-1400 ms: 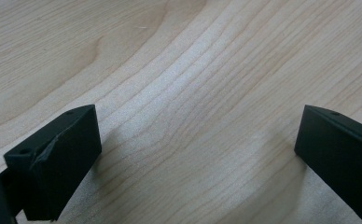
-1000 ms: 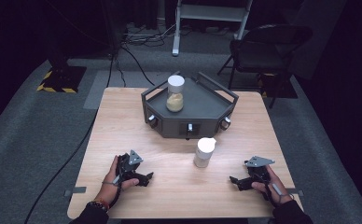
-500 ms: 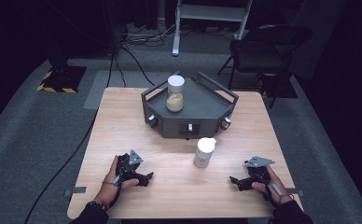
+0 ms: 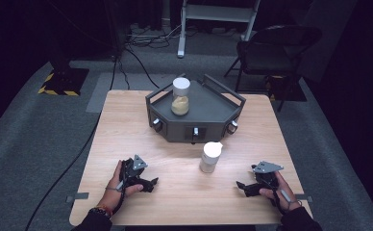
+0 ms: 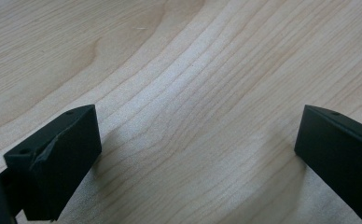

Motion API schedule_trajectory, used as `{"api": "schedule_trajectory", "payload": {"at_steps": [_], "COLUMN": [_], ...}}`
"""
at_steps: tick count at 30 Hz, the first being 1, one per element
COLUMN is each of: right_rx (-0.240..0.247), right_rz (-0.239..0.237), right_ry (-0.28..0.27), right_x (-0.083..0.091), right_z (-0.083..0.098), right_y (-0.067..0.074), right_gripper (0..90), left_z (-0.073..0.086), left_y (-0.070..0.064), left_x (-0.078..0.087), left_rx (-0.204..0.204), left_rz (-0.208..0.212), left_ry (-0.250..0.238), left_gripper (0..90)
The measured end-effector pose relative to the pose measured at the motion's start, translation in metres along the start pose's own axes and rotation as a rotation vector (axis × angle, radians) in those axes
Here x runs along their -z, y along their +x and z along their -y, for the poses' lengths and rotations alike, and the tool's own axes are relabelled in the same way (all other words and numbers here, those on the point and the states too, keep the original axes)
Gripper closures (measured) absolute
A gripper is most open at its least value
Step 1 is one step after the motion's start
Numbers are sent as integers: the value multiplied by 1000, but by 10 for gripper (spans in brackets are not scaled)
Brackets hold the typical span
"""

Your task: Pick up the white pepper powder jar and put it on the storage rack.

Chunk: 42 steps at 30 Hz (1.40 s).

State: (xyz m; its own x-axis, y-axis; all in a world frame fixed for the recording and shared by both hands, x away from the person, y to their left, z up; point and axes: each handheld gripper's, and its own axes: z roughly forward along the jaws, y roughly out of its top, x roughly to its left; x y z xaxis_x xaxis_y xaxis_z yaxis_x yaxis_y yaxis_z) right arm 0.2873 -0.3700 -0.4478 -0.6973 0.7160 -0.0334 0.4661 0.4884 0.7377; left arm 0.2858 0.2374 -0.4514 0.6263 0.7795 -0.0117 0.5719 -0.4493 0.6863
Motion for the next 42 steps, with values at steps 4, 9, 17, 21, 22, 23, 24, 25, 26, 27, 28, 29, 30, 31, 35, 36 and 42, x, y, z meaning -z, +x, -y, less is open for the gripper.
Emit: {"api": "schedule_trajectory", "payload": {"at_steps": [4,9,17,21,22,23,24,25,26,27,28,29,30,31,35,36,42], "right_rx": [-6,-7,-5,1,1,0,-2,-3,-3,-3,1,6,6,10,10,12,2], "right_rz": [4,12,14,1,-1,0,-1,-3,-3,-4,-4,-6,-6,-8,-12,-11,-30], "right_ry": [-38,-80,-138,-152,-152,-155,-156,-158,-162,-165,-164,-165,-165,-162,-166,-170,-189], "right_x": [5,8,10,8,8,7,6,5,3,2,1,0,0,-2,-4,-6,-14], "right_z": [1,3,6,8,8,9,8,8,8,8,8,7,7,6,4,2,-4], "right_y": [2,6,12,13,14,15,16,17,18,19,21,22,22,26,28,30,34], "right_gripper": [15,15,15,14,14,15,15,14,15,15,16,16,16,16,16,17,18], "left_z": [0,0,0,0,0,0,0,0,0,0,0,0,0,0,0,0,0], "left_y": [0,0,0,0,0,0,0,0,0,0,0,0,0,0,0,0,0], "left_x": [0,0,0,0,0,0,0,0,0,0,0,0,0,0,0,0,0], "left_rx": [-1,-6,-8,-9,-9,-8,-8,-8,-8,-8,-7,-8,-8,-8,-7,-7,-10], "left_rz": [1,3,5,6,6,7,6,6,6,6,6,6,6,6,7,7,7], "left_ry": [0,1,-1,-1,-1,-1,0,0,0,0,0,0,0,0,-1,-1,0], "left_gripper": [0,0,0,0,0,0,0,0,0,0,0,0,0,0,0,0,0]}}
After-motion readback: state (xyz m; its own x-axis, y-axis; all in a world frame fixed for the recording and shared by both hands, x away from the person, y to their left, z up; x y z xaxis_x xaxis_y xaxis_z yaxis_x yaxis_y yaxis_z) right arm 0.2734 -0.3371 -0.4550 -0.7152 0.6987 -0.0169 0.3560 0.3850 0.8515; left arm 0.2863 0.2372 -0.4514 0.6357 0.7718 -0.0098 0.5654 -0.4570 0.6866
